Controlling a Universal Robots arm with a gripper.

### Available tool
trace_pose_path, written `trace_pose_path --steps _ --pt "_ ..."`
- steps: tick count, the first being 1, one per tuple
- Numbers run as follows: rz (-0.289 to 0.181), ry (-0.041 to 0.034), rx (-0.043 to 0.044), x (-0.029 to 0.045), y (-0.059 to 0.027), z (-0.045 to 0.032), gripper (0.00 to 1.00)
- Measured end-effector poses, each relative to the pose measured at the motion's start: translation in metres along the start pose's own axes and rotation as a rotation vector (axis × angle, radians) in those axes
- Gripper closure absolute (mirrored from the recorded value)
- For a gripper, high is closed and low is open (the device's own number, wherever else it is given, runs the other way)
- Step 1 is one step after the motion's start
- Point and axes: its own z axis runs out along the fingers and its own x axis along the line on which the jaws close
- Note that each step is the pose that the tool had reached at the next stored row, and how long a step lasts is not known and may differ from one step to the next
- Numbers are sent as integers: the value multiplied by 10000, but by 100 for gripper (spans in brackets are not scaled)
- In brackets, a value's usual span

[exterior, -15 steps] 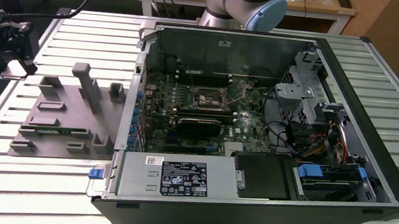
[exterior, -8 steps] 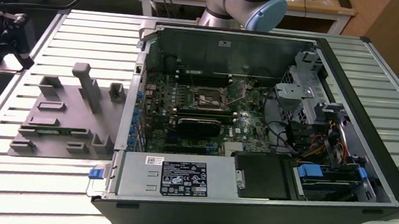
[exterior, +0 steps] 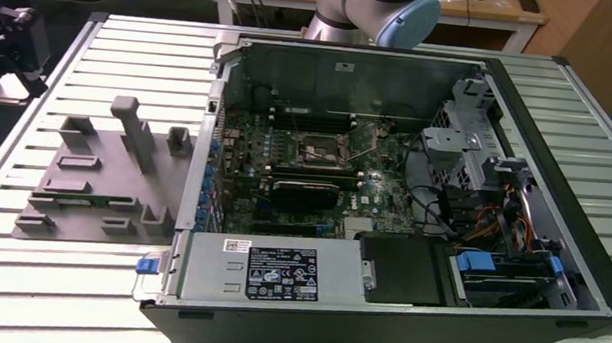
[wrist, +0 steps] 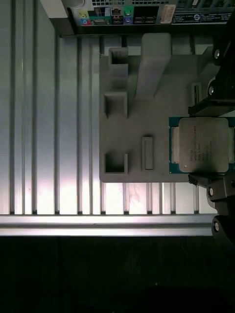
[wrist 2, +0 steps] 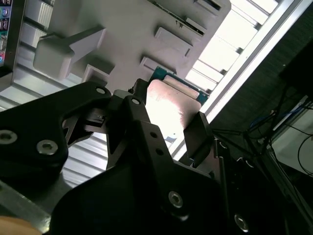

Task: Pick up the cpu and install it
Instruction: 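Pick up the cpu and move it towards the insertion slot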

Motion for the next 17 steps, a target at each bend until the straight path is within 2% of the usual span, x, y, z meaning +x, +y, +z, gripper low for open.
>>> trace_pose_path --steps 17 --pt "-1 -22 -1 -7 10 -265 45"
